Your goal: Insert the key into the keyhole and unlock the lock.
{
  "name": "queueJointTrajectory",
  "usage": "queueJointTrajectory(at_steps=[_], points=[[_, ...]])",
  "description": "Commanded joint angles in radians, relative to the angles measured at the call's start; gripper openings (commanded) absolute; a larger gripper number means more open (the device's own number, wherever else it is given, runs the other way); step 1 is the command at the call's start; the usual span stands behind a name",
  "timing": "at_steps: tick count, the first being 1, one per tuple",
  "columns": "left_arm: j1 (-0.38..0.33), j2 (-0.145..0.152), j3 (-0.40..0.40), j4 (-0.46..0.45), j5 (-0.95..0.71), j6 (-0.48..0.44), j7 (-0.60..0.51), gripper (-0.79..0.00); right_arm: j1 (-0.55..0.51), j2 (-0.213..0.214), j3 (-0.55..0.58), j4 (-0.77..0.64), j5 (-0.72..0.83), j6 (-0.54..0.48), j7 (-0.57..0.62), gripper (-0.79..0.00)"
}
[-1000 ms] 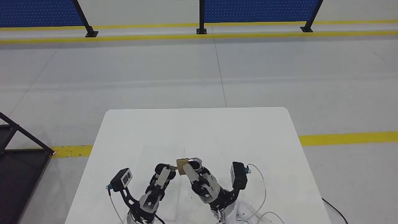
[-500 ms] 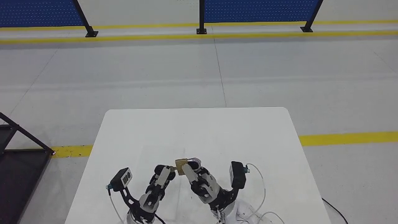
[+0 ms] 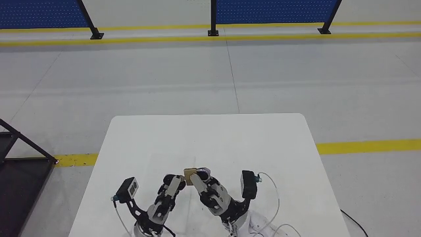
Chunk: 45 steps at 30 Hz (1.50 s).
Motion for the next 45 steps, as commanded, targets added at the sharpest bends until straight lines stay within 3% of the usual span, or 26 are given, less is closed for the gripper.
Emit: queueJointTrajectory(at_steps=[1, 23, 36, 41, 44, 45], points=[[0.000, -0.005, -0.005, 0.001, 0.050, 0.010, 0.032, -0.785, 0.000, 0.000, 0.001, 0.000, 0.004, -0.001, 0.006, -0.785], [-0.010, -0.037, 0.015, 0.064, 0.637, 0.239, 0.498, -0.785, -0.021, 0.002, 0.014, -0.024, 0.055, 0.022, 0.068, -0.785], [-0.024, -0.035, 0.033, 0.091, 0.709, 0.347, 0.563, -0.785, -0.040, 0.006, 0.019, -0.047, 0.042, 0.037, 0.091, -0.785], [-0.029, -0.034, 0.043, 0.097, 0.707, 0.350, 0.574, -0.785, -0.045, 0.007, 0.021, -0.051, 0.039, 0.040, 0.091, -0.785], [-0.031, -0.033, 0.046, 0.099, 0.704, 0.351, 0.572, -0.493, -0.047, 0.007, 0.022, -0.052, 0.039, 0.043, 0.090, -0.785], [-0.031, -0.032, 0.047, 0.100, 0.702, 0.350, 0.571, -0.493, -0.048, 0.007, 0.022, -0.053, 0.040, 0.043, 0.090, -0.785]])
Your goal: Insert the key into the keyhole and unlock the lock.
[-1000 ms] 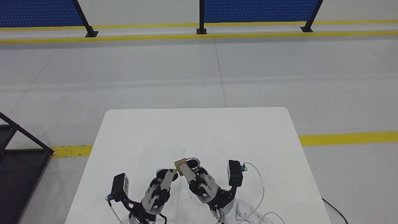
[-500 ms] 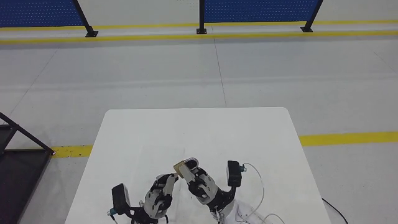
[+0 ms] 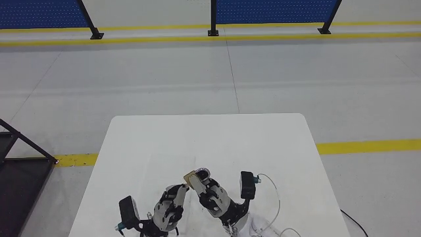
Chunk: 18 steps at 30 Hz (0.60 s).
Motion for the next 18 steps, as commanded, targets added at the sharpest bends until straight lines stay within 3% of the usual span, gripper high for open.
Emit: queueJointTrajectory(at_steps=[1, 6, 10, 18], points=[[-0.001, 0.001, 0.002, 0.001, -0.004, -0.002, -0.002, -0.489, 0.000, 0.000, 0.001, -0.001, 0.000, 0.000, 0.000, -0.785], [-0.004, 0.005, 0.007, 0.010, -0.026, -0.037, -0.012, -0.529, -0.003, 0.001, 0.003, -0.002, -0.001, -0.005, -0.001, -0.785], [0.001, 0.011, 0.011, 0.021, -0.077, -0.135, -0.047, -0.560, -0.004, 0.003, 0.009, -0.002, 0.003, -0.012, 0.000, -0.785], [0.029, 0.039, -0.028, -0.020, -0.340, -0.359, -0.271, -0.613, -0.005, 0.008, 0.029, 0.000, 0.018, -0.033, 0.005, -0.785]])
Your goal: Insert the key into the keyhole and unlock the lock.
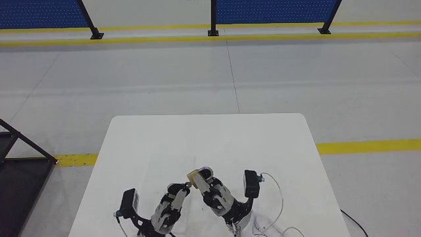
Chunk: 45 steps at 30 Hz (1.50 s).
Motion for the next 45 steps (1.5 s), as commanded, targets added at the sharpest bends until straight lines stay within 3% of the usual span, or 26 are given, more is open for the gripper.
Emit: queueJointTrajectory(at_steps=[1, 4, 15, 20, 24, 26, 34, 45], points=[[0.006, 0.007, -0.017, -0.004, -0.063, -0.046, -0.047, -0.610, -0.001, 0.001, 0.002, -0.001, 0.003, -0.001, 0.003, -0.785], [0.009, 0.015, -0.021, -0.013, -0.103, -0.046, -0.106, -0.579, -0.002, 0.002, 0.003, -0.003, 0.005, -0.005, 0.009, -0.785], [-0.024, 0.040, 0.010, -0.029, -0.269, -0.046, -0.278, -0.603, -0.004, 0.003, 0.004, -0.007, 0.006, -0.010, 0.022, -0.785], [-0.029, 0.045, 0.012, -0.035, -0.299, -0.046, -0.310, -0.625, -0.005, 0.003, 0.003, -0.009, 0.005, -0.010, 0.025, -0.785], [-0.030, 0.049, 0.012, -0.042, -0.310, -0.046, -0.327, -0.690, -0.006, 0.003, 0.002, -0.010, 0.005, -0.005, 0.028, -0.785], [-0.029, 0.050, 0.011, -0.044, -0.308, -0.046, -0.332, -0.785, -0.006, 0.003, 0.000, -0.011, 0.004, -0.003, 0.029, -0.785], [-0.022, 0.051, -0.002, -0.045, -0.284, -0.046, -0.324, -0.785, -0.006, 0.003, -0.002, -0.012, 0.001, 0.002, 0.029, -0.785], [0.005, 0.038, -0.024, -0.068, -0.107, 0.030, -0.203, -0.785, -0.011, 0.003, -0.006, -0.017, -0.011, 0.018, 0.036, -0.785]])
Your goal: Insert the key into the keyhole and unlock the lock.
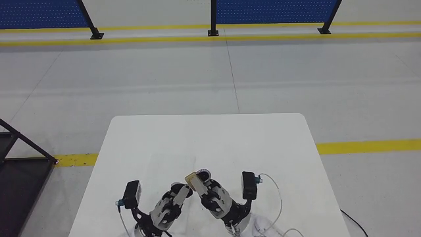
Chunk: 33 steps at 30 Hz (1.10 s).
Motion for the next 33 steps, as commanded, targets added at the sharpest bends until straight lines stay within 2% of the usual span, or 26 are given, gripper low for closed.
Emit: queueJointTrajectory(at_steps=[1, 13, 33], points=[[0.003, -0.003, 0.001, 0.000, 0.030, 0.014, 0.030, -0.785, -0.001, 0.000, 0.000, -0.002, 0.000, 0.005, 0.004, -0.785], [0.011, -0.013, 0.006, 0.003, 0.201, 0.130, 0.168, -0.785, -0.008, 0.003, 0.003, -0.009, -0.002, 0.018, 0.011, -0.785], [0.018, -0.013, 0.004, 0.009, 0.361, 0.298, 0.276, -0.785, -0.024, 0.010, 0.013, -0.029, 0.000, 0.052, 0.044, -0.785]])
